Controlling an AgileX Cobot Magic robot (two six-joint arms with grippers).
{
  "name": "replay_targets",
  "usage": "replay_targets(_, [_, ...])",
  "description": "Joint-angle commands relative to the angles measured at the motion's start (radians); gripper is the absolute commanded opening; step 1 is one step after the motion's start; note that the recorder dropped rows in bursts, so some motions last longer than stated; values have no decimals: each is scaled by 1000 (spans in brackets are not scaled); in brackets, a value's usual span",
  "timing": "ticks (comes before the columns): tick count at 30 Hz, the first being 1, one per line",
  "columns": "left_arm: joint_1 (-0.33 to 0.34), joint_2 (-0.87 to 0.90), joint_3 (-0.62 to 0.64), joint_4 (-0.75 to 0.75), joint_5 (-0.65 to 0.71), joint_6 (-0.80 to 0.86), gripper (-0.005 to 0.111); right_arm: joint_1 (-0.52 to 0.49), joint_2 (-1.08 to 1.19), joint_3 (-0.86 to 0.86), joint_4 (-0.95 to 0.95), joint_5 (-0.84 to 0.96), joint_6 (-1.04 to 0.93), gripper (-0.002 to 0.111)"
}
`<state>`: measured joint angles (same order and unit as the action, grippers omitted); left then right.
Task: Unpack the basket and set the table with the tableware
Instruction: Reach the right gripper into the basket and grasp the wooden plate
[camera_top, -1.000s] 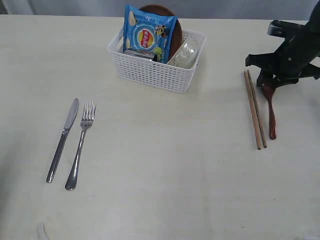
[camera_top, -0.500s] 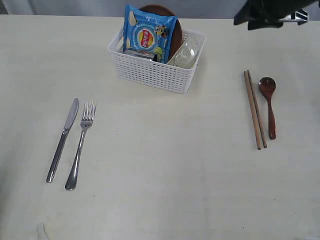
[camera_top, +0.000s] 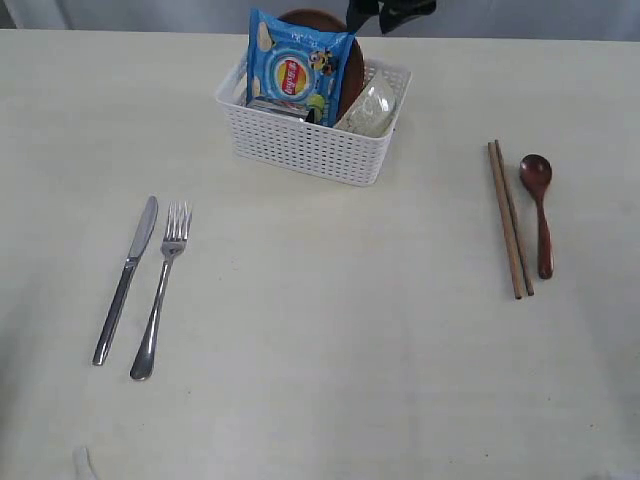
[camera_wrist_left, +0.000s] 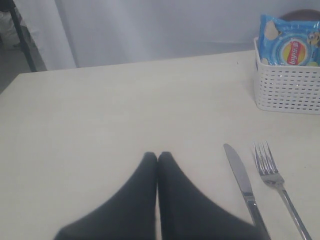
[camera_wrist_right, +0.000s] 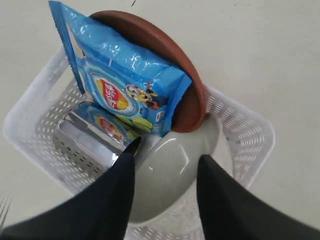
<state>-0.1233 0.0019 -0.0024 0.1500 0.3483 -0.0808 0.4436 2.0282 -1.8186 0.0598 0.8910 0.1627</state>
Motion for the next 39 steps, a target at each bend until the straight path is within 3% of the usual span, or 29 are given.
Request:
replay_targets(1, [-5, -2, 2, 3, -1, -2, 0, 0, 73, -66, -41, 32, 29, 40])
replay_targets(6, [-5, -2, 2, 3, -1, -2, 0, 0, 133, -100, -60, 12, -97, 40])
replay_targets(21, [-5, -2, 2, -4, -1, -2, 0, -2, 152, -100, -70, 87, -47, 40])
replay_targets(30, [-5, -2, 2, -4, -1, -2, 0, -6, 165, -160, -60, -27, -206, 40])
replay_targets(36, [-5, -2, 2, -4, -1, -2, 0, -77, 245, -218, 237, -50, -507, 40])
replay_targets(39, [-5, -2, 2, -4, -1, -2, 0, -108, 283, -239, 262, -48, -543, 40])
